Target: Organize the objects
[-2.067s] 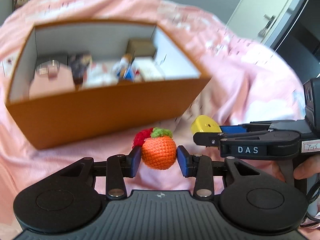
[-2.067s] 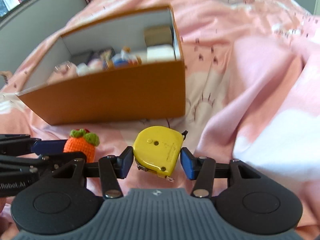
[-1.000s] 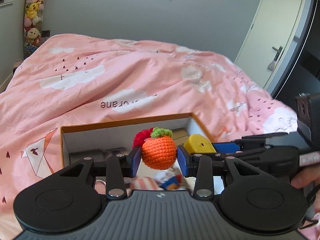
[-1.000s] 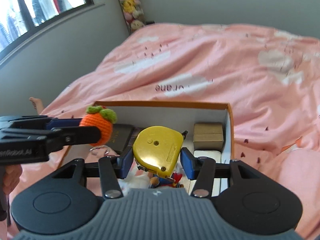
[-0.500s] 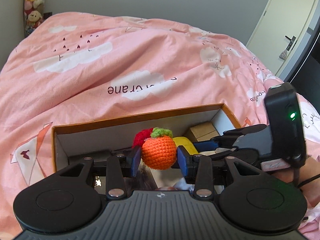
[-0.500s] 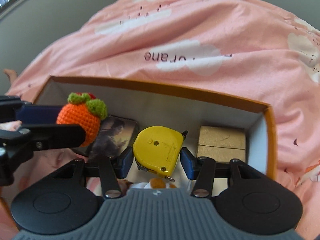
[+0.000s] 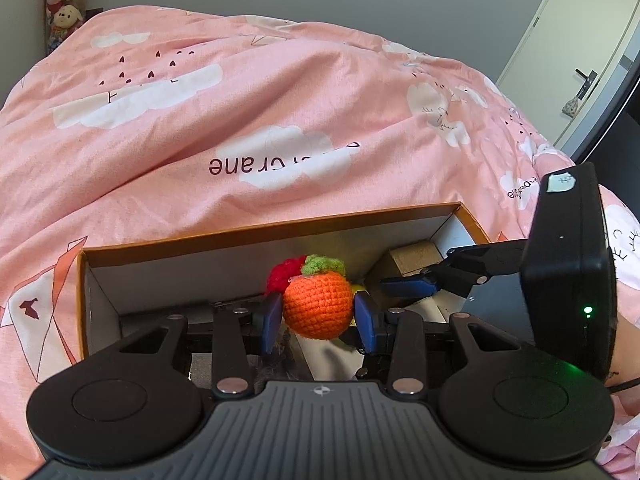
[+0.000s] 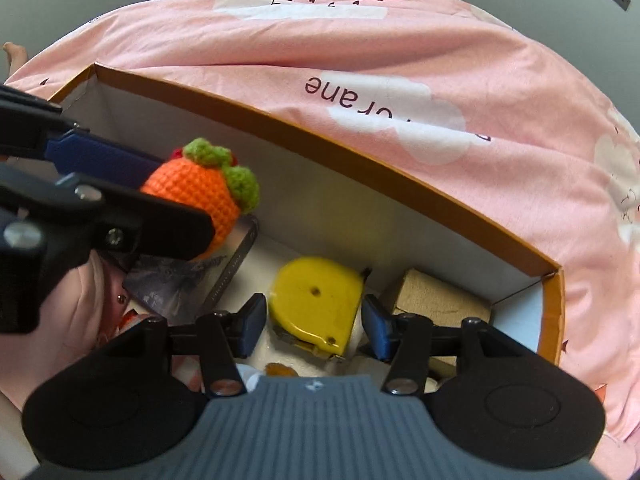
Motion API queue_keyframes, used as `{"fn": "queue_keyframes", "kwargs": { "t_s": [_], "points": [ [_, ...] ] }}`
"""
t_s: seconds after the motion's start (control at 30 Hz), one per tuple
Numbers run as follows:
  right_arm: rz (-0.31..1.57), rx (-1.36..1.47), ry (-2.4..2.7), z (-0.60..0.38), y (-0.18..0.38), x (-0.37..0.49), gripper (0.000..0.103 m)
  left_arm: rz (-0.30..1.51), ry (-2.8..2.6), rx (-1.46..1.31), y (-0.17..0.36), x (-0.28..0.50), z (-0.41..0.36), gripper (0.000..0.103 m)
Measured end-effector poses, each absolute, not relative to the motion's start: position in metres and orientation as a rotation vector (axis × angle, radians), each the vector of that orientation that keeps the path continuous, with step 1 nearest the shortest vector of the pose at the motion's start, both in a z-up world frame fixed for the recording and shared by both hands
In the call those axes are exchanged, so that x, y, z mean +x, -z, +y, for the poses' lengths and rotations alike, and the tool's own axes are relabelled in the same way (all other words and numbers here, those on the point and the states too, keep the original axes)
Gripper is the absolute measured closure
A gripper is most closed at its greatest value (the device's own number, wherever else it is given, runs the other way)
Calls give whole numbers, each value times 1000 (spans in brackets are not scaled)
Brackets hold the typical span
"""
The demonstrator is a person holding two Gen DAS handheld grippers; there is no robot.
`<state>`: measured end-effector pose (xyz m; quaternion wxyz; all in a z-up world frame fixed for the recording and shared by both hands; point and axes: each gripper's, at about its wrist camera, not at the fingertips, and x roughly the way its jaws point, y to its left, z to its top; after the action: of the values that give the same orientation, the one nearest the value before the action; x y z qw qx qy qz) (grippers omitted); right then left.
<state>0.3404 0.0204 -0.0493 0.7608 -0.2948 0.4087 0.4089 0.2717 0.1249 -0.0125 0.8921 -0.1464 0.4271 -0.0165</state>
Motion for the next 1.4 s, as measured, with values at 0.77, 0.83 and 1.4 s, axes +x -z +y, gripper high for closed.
{"fn": "queue_keyframes", "kwargs": {
  "t_s": [0.77, 0.83, 1.4],
  "points": [
    [848, -424, -863, -50, -2, 335, 48, 1050, 34, -399, 39, 287, 111, 58],
    [855, -414, -861, -53, -1, 334, 48, 1051, 24, -394, 39, 287, 109, 58],
    [874, -331, -857, -88, -21, 309, 30, 895, -83, -249, -20, 240, 90, 31]
  ]
}}
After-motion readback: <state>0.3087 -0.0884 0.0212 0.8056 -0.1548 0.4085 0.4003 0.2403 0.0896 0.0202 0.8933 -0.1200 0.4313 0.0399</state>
